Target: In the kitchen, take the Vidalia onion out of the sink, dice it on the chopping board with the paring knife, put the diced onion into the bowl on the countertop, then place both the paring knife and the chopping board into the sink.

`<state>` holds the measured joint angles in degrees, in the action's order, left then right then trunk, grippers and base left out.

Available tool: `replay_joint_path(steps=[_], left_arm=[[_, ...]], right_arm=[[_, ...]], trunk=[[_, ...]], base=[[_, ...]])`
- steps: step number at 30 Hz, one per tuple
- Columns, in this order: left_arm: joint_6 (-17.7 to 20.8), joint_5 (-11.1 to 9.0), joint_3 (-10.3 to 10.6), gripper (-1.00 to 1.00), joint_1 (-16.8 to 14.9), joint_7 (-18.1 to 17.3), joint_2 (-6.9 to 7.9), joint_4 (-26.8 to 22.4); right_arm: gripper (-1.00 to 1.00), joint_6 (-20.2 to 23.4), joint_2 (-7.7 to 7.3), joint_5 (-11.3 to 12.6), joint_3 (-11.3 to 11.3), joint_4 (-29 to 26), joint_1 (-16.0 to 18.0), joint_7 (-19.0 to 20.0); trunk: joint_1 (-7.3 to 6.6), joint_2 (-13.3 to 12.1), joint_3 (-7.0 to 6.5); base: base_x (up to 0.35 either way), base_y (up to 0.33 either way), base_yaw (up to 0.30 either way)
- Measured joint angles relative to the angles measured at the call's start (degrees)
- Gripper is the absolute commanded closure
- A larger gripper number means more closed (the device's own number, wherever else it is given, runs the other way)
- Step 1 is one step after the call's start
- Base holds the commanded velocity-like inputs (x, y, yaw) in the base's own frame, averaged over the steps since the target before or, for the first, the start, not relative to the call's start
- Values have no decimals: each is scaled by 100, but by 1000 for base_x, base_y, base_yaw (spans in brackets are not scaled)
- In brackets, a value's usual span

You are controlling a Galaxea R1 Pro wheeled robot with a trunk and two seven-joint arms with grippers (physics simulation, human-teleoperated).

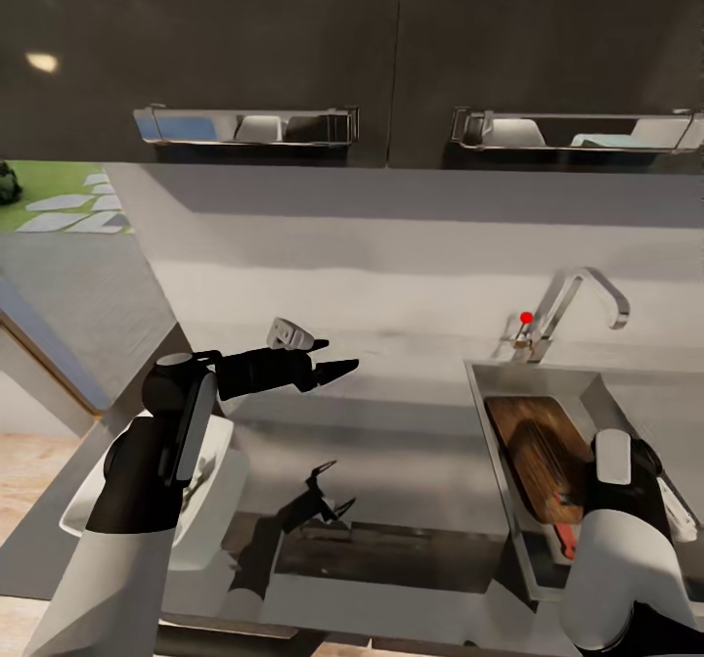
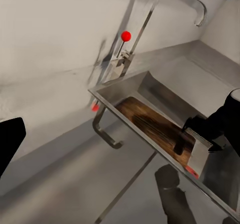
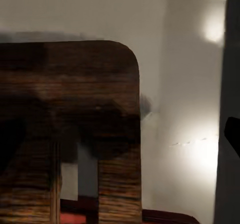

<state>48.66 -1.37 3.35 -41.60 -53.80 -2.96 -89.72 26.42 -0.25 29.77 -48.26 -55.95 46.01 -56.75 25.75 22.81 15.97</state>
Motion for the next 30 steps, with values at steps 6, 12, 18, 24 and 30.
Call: replay_joint_path(steps=[6, 12, 18, 24, 30], left_arm=[[0, 0, -1, -100, 0, 7, 0, 0], [0, 1, -1, -100, 0, 9, 0, 0], [0, 0, -1, -100, 0, 8, 0, 3], [0, 0, 2, -100, 0, 9, 0, 9], [0, 1, 2, -100, 0, 9, 0, 9]], right_arm=[[-100, 29, 1, 7, 485, -181, -1, 5], [-100, 517, 1, 8, 1277, -281, 0, 48], [-100, 1401, 1, -6, 1463, -736, 0, 833], [-100, 2471, 0, -18, 1682, -918, -2, 2187], [-100, 2855, 0, -24, 2322, -1237, -6, 2737]], trunk=[[0, 0, -36], [0, -1, -40], [0, -1, -40], [0, -1, -40], [0, 0, -40]], base=[[0, 0, 0], [0, 0, 0], [0, 0, 0], [0, 0, 0], [0, 0, 0]])
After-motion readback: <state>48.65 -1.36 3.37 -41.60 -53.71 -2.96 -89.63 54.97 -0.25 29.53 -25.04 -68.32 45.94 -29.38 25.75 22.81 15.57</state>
